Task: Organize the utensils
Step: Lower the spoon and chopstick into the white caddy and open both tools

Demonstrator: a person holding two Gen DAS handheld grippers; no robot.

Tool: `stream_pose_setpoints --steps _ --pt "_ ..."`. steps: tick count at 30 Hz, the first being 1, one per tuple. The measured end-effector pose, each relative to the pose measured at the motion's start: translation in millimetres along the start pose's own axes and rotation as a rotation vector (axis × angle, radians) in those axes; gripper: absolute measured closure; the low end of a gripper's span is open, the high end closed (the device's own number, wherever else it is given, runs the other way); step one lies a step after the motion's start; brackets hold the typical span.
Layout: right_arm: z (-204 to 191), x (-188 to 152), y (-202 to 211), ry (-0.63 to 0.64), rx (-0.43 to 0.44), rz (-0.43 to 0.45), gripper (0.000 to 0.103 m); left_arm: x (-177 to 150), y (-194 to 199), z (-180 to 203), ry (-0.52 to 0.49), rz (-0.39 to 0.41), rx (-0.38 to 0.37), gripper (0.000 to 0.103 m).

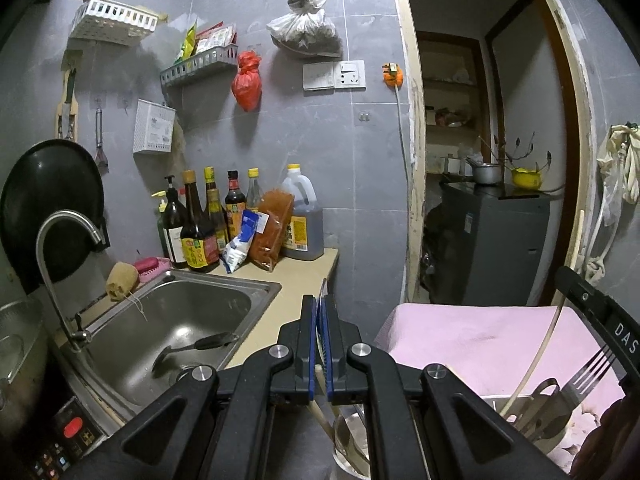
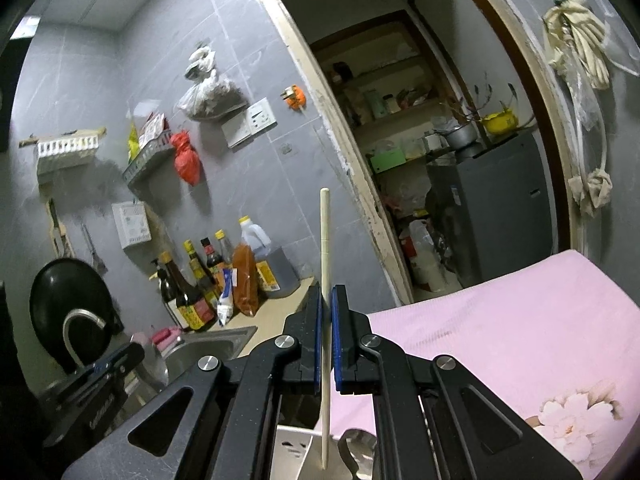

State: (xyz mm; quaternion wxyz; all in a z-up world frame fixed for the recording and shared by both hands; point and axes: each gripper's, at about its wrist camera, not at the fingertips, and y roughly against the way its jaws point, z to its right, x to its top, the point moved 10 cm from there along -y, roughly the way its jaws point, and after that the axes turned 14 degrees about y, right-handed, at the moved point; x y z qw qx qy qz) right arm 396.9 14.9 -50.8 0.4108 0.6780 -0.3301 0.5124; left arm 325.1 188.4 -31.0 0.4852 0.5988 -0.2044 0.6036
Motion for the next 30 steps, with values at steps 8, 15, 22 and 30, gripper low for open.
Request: stream_pose_setpoints --steps 8,15,22,30 --pt "-5 -4 14 0.088 0.014 -0.070 0.086 -9 0 2 0.050 -0.114 -0.101 0.086" --pt "2 7 36 0.110 -0.011 -0.068 0.065 -10 12 -1 0.090 -0.142 -0.158 0.064" --pt "8 20 67 0.132 -0.046 -0.067 0.036 -6 30 0 0.125 -0.143 -0.199 0.041" --pt "17 35 109 0.162 -0.106 -0.064 0.005 -4 58 7 0.118 -0.155 -0.279 0.017"
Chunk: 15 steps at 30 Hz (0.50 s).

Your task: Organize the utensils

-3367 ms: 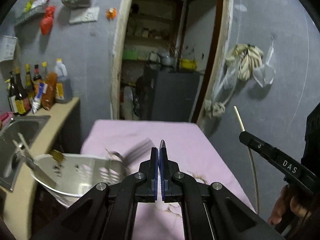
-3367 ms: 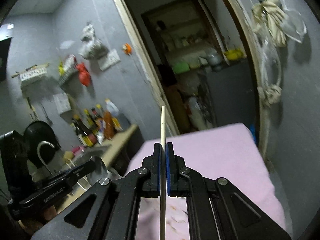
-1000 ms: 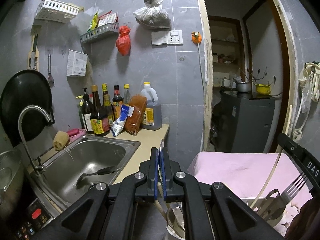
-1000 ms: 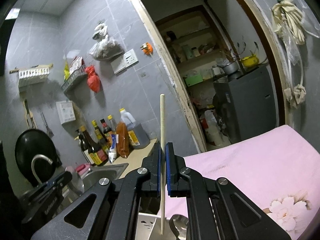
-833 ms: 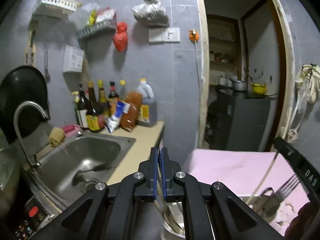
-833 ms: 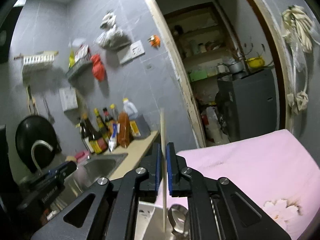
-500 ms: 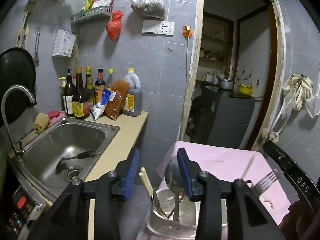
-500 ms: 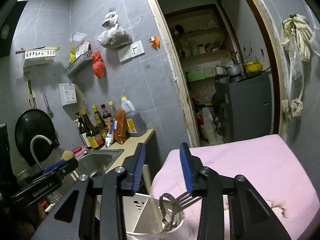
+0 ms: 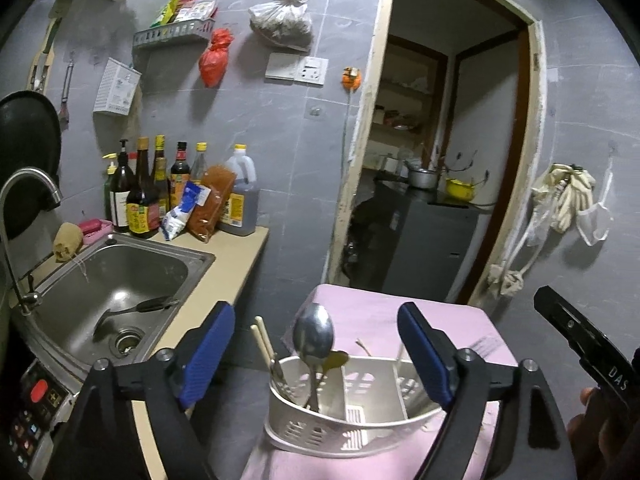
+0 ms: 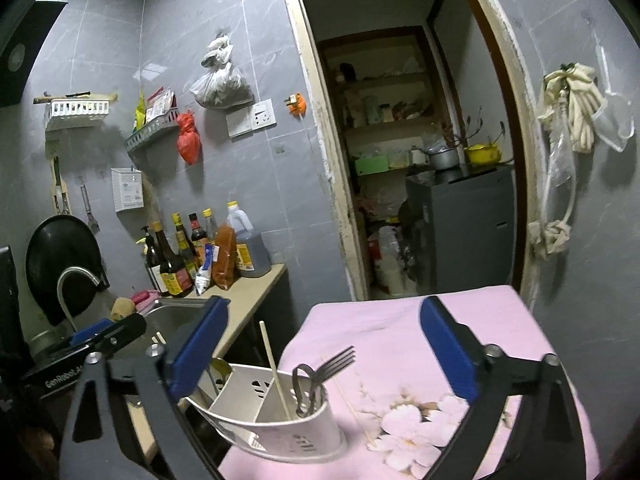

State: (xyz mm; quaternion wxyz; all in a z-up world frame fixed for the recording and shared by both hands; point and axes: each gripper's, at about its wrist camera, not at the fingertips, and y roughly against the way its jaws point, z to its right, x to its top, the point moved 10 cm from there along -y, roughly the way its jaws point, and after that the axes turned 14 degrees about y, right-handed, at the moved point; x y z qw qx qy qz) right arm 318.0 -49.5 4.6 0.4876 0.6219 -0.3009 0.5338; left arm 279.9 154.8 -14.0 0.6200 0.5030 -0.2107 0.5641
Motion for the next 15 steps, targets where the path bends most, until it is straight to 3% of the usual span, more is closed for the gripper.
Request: stream_pose_setpoints --steps 5,15 --pt "13 6 34 0.030 -0.046 0.004 0.002 -1 18 5 0.008 -0.010 -0.043 0.006" --pt "40 -1 97 0.041 -0.143 -0.008 0.002 -21 53 2 -0.029 -0.031 -0.045 0.003"
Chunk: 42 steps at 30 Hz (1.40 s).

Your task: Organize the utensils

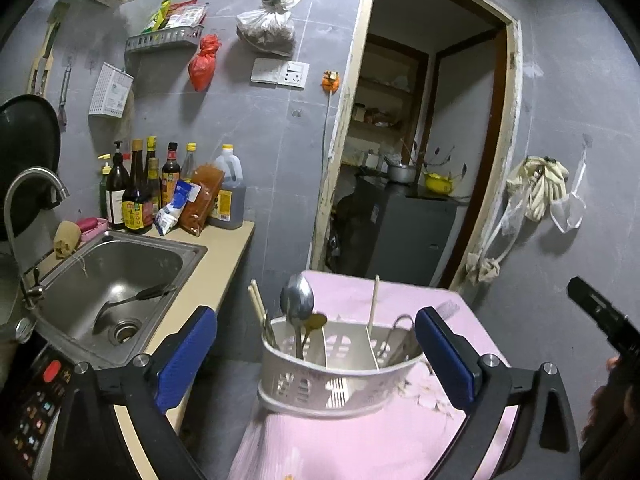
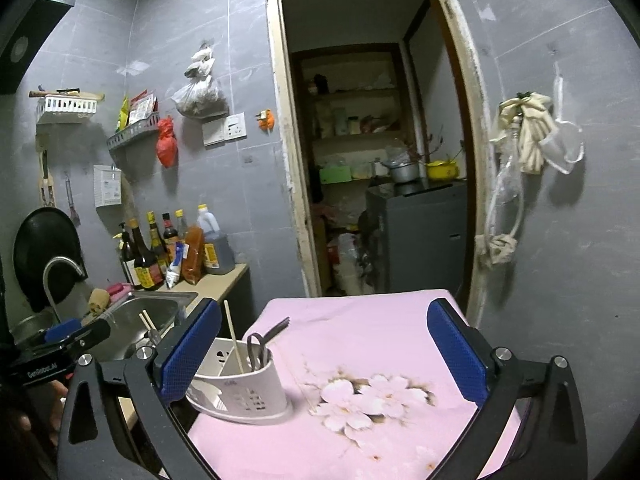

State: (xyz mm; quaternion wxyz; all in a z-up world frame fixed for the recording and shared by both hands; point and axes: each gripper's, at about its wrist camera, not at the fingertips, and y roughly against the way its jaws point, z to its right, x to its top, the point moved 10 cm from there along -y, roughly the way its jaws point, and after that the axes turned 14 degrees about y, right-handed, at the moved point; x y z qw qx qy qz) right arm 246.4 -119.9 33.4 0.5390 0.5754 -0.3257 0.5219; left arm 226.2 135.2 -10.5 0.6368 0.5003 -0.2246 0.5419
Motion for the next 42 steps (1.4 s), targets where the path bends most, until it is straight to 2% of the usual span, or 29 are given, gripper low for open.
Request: stream_pose_setpoints --steps 8,15,23,31,42 --pt "10 -9 38 0.023 -0.004 -0.019 0.002 -15 32 11 -0.022 -0.011 -0.027 0.003" --pt "25 -32 77 0.000 -0.019 -0.068 0.002 -30 64 23 -0.049 -0.005 -0.025 0.003" --pt "36 -52 122 0.012 -0.037 -0.096 0.002 -58 104 31 -0.043 -0.033 -0.040 0.003" --pt "40 -61 141 0.009 -0.035 -0.118 0.002 -73 129 36 -0.054 -0.029 -0.043 0.003" --pt "42 -70 156 0.005 -0.029 -0.123 0.002 -75 136 36 -0.054 -0.022 -0.041 0.003"
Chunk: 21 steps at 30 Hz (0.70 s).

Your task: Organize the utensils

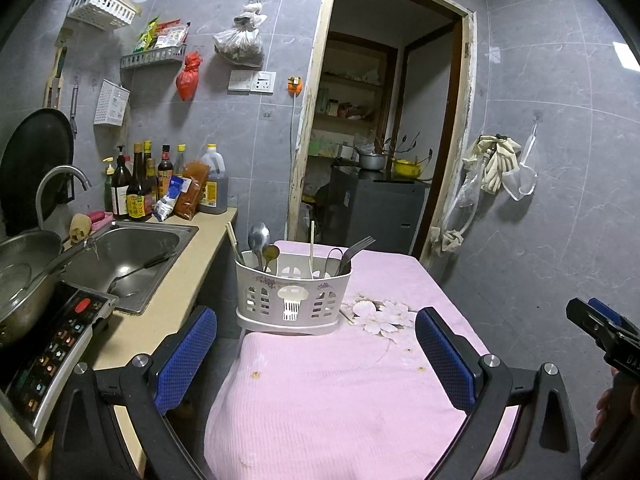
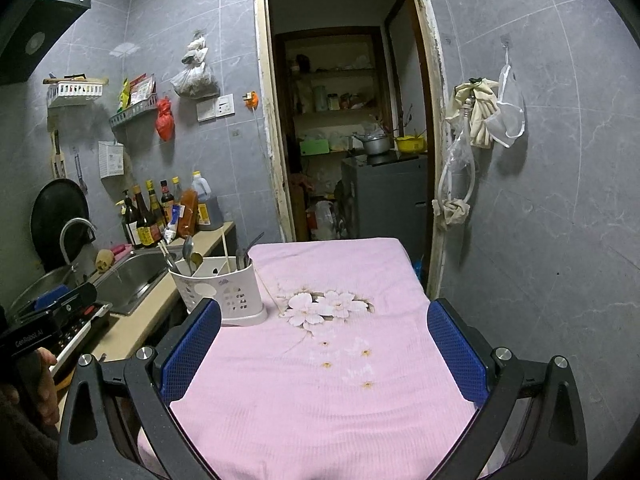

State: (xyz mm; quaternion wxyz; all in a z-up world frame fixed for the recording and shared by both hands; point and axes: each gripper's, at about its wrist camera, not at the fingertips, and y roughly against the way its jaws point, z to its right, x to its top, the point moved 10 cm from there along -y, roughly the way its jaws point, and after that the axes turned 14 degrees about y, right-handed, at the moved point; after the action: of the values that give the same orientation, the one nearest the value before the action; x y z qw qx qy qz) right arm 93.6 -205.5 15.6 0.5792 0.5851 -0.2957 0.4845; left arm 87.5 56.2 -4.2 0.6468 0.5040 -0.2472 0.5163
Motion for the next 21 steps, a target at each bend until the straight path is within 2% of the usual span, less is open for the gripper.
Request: stream_pose_setpoints --steps 21 --pt "0.2 -0.3 0.3 0.000 0.001 0.000 0.002 -1.9 5.5 -1.0 -0.001 0.004 0.002 0.003"
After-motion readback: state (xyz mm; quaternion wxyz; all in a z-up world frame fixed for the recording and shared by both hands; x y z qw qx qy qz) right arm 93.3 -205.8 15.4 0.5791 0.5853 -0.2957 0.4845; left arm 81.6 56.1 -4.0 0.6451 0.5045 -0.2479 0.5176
